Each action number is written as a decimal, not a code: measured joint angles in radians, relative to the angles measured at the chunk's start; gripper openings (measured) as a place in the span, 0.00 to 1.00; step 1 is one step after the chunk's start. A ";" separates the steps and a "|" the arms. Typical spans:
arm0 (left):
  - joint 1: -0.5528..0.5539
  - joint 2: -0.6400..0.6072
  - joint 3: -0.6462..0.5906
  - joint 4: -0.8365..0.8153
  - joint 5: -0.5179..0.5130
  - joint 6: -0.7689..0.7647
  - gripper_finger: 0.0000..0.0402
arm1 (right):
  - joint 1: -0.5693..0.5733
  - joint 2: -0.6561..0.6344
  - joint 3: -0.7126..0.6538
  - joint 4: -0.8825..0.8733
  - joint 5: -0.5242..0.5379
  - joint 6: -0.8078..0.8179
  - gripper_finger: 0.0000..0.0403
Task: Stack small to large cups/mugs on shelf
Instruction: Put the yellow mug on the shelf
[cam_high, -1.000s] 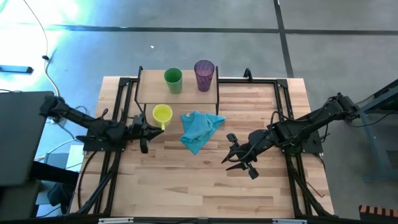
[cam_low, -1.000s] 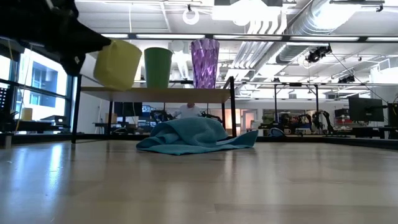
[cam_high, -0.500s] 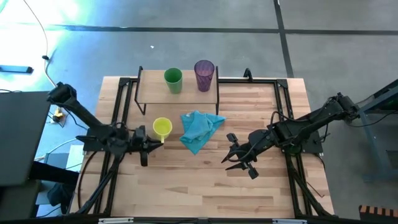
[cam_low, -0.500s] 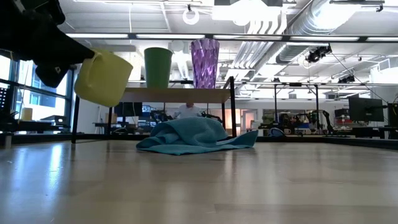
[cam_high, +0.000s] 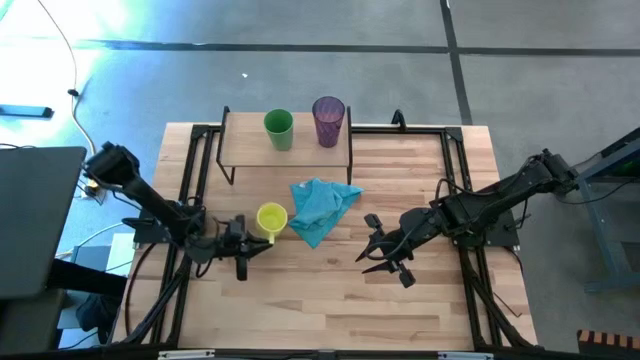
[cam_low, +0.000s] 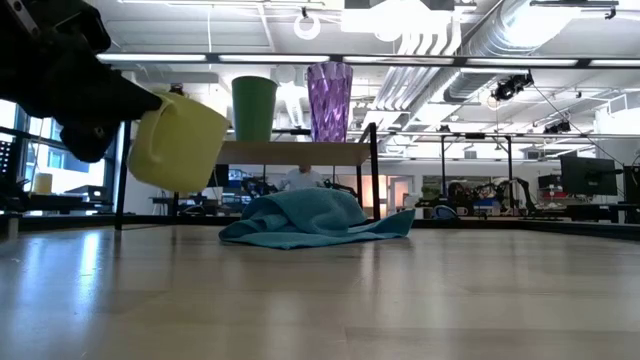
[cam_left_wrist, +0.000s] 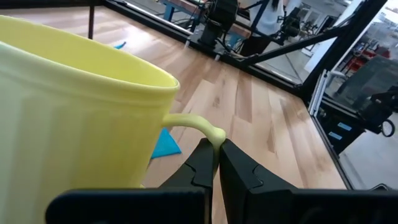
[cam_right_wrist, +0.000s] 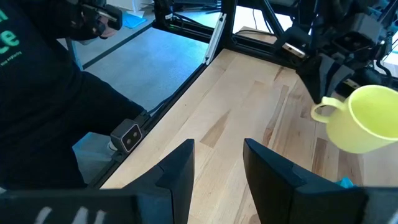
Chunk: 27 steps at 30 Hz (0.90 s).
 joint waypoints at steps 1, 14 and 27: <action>0.000 0.024 0.000 0.033 0.003 0.000 0.00 | 0.000 0.000 0.000 0.001 0.000 0.000 0.32; 0.000 0.296 0.000 0.388 0.048 -0.001 0.00 | 0.000 0.000 0.000 -0.001 0.001 -0.001 0.32; 0.000 0.426 0.042 0.504 0.111 0.025 0.00 | 0.000 0.000 0.000 -0.004 0.001 -0.008 0.32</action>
